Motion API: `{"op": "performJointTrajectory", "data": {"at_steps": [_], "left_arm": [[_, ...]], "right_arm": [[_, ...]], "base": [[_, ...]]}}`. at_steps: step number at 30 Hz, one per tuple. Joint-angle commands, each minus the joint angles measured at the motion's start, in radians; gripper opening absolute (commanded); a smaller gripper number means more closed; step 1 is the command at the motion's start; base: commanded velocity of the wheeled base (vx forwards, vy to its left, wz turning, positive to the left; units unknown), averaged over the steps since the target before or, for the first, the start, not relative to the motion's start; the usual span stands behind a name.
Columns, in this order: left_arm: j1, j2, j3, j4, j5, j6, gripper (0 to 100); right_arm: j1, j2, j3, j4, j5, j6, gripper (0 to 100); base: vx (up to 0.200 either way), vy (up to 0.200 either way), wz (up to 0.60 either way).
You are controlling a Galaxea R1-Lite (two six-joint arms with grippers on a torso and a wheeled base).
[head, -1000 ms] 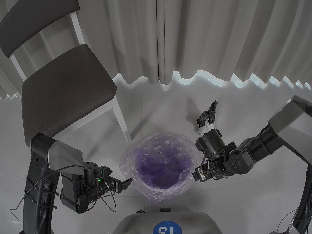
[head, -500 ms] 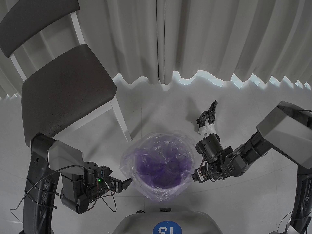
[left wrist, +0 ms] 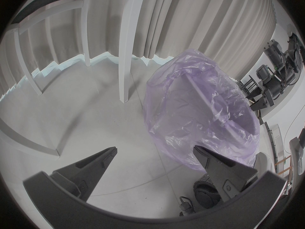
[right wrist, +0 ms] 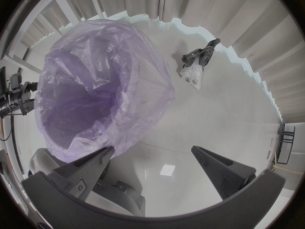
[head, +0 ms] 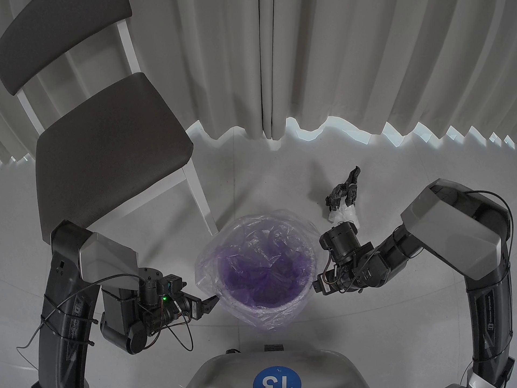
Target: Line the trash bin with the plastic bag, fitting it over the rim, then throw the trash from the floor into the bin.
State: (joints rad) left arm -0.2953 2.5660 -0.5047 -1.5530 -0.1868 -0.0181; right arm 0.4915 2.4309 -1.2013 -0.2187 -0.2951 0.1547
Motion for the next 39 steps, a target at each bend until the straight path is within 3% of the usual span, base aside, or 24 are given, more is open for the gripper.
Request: {"op": "performJointTrajectory", "data": {"at_steps": [1,5,9,13,25,29,34,35,39], "left_arm": [[-0.001,-0.001,0.002,-0.018,0.0,0.0,100],[0.001,-0.012,0.008,-0.018,0.0,0.0,100],[0.001,-0.069,0.032,-0.018,-0.005,-0.002,100],[0.001,-0.148,0.071,-0.018,-0.01,-0.002,100],[0.008,-0.325,0.121,-0.018,-0.031,0.017,100],[0.007,-0.311,0.17,-0.018,-0.029,0.049,100],[-0.005,-0.313,0.115,-0.018,-0.023,0.072,100],[-0.048,-0.325,0.034,0.016,-0.017,0.087,100],[-0.068,-0.342,-0.035,0.143,0.006,0.145,100]], "right_arm": [[-0.005,0.042,-0.012,-0.005,0.017,0.002,100],[-0.017,0.016,-0.003,-0.014,0.06,0.011,100],[-0.06,-0.098,0.095,-0.074,0.183,0.011,100],[-0.093,-0.24,0.212,-0.103,0.234,0.0,100],[-0.093,-0.546,0.422,-0.108,0.221,0.009,100],[-0.074,-0.579,0.516,-0.192,0.217,0.011,100],[-0.065,-0.624,0.571,-0.304,0.18,0.013,100],[-0.044,-0.674,0.62,-0.378,0.169,0.016,100],[-0.022,-0.717,0.672,-0.407,0.159,0.042,100]], "base": [[0.0,0.0,0.0],[0.0,0.0,0.0],[0.0,0.0,0.0],[0.0,0.0,0.0],[0.0,0.0,0.0],[0.0,0.0,0.0],[0.0,0.0,0.0],[0.0,0.0,0.0],[0.0,0.0,0.0]]}}
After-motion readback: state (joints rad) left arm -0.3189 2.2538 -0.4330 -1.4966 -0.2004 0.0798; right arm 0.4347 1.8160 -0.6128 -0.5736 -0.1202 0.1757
